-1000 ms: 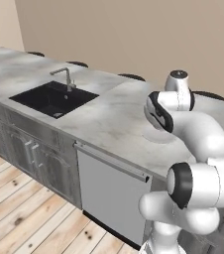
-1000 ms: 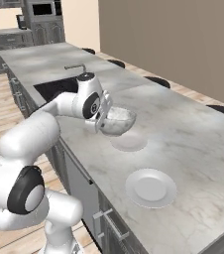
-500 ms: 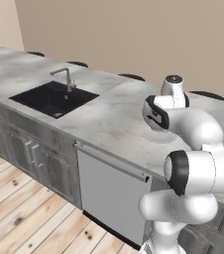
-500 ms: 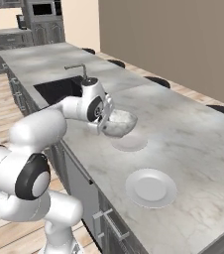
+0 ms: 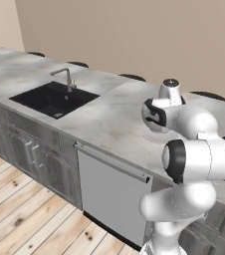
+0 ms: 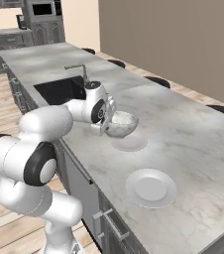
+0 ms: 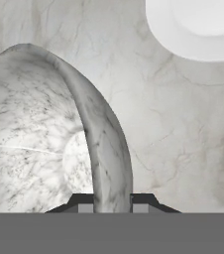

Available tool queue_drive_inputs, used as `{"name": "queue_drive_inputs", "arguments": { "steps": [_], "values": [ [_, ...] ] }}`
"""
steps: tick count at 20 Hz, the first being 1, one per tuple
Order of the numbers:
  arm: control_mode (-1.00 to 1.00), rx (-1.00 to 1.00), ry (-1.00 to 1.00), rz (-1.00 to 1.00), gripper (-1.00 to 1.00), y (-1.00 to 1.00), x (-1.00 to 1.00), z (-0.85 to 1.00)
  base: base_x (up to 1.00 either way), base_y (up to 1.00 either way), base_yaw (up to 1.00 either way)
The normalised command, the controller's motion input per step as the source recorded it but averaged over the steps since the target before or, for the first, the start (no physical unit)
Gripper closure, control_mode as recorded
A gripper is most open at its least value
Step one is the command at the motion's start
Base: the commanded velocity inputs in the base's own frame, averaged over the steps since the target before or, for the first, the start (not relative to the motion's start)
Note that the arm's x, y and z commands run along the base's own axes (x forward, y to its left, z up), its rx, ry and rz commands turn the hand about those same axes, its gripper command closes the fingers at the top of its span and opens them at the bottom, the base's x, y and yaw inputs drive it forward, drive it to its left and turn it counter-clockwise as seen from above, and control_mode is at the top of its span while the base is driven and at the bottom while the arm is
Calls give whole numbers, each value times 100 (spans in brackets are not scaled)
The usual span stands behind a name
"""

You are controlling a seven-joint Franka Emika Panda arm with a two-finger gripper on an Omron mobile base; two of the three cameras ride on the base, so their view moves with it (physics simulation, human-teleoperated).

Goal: Move the bowls from the cabinet to the plates on the dining table.

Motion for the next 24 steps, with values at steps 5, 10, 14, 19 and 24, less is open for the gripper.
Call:
{"name": "queue_drive_inputs", "arguments": {
  "steps": [5,10,14,19,24],
  "values": [
    [-100,-1,-2,0,100,-8,19,-14,0,0,0],
    [-100,-2,-3,0,100,-8,14,-14,0,0,0],
    [-100,0,-3,2,100,-8,17,-16,0,0,0],
    [-100,0,-1,2,100,-9,20,-15,0,0,0],
    [-100,-2,-4,2,100,-8,15,-15,0,0,0]
  ]
}}
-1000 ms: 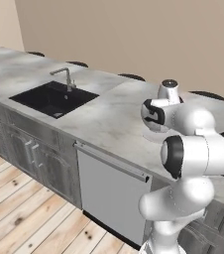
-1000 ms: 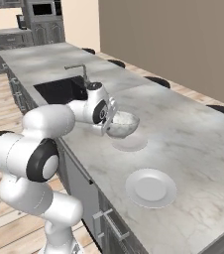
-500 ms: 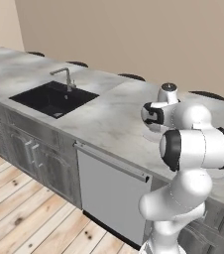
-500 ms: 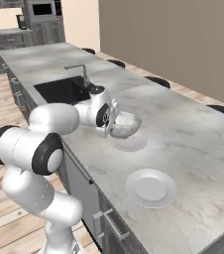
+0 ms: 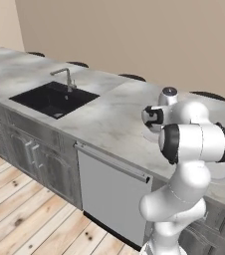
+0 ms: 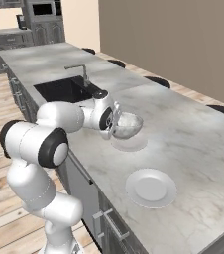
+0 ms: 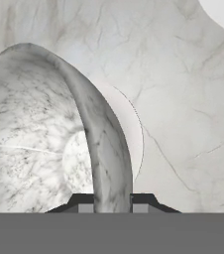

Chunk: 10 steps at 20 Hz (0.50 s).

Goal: Move the bowls from the cabinet to the plates on the dining table.

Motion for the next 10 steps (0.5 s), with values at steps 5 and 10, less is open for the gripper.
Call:
{"name": "queue_drive_inputs", "arguments": {
  "steps": [5,10],
  "values": [
    [-100,-4,-4,2,100,-8,11,-18,0,0,0],
    [-100,-4,-3,1,100,-7,7,-21,0,0,0]
  ]
}}
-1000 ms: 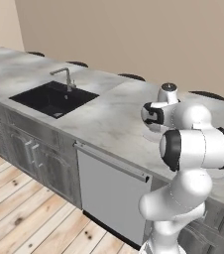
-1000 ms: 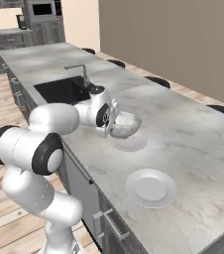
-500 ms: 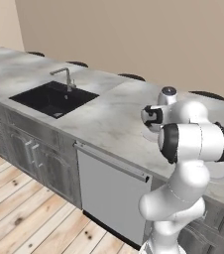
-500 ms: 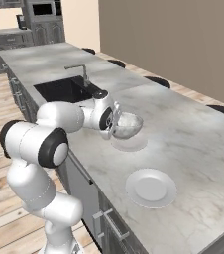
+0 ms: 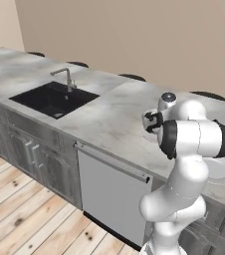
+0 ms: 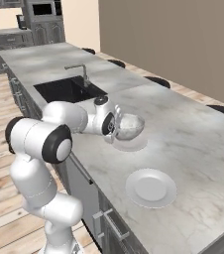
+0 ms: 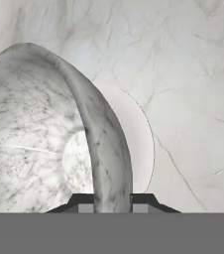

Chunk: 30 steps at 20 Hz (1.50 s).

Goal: Move the bowls from the cabinet to the plates on the dining table.

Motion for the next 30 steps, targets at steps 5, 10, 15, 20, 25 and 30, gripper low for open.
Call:
{"name": "queue_drive_inputs", "arguments": {
  "steps": [5,10,15,20,25,30],
  "values": [
    [-100,-3,-1,1,100,-6,5,-23,0,0,0],
    [-100,-1,0,0,100,-6,3,-24,0,0,0],
    [-100,0,0,0,100,-9,6,-20,0,0,0],
    [-100,1,1,0,100,-11,10,-16,0,0,0],
    [-100,5,11,0,-100,-3,2,-18,0,0,0],
    [-100,6,8,0,-100,-12,-20,-1,0,0,0]
  ]
}}
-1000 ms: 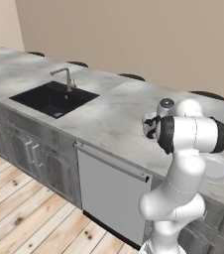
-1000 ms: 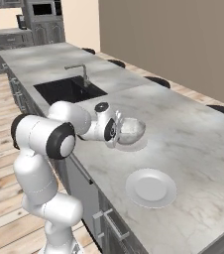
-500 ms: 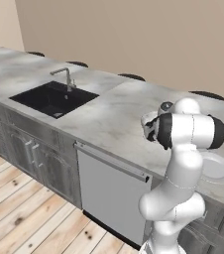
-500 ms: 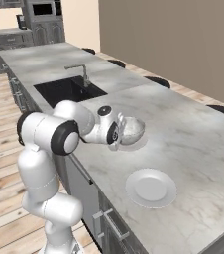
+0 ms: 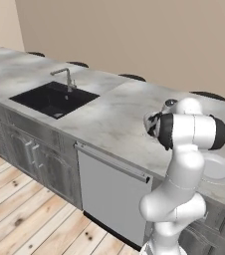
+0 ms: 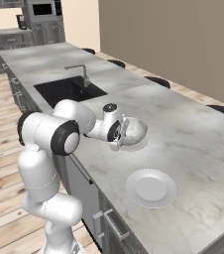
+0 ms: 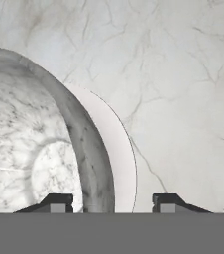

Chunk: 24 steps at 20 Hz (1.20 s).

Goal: Move the bowls from the cabinet to the plates on the dining table.

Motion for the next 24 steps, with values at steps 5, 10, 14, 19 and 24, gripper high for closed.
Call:
{"name": "queue_drive_inputs", "arguments": {
  "steps": [5,10,14,19,24],
  "values": [
    [-100,4,-2,0,-100,-12,-20,3,0,0,0],
    [-100,1,-8,1,-100,-1,-7,18,0,0,0],
    [-100,0,-8,1,-100,0,-10,33,0,0,0],
    [-100,0,-6,2,-100,1,-15,36,0,0,0],
    [-100,0,0,1,-100,5,-21,46,0,0,0]
  ]
}}
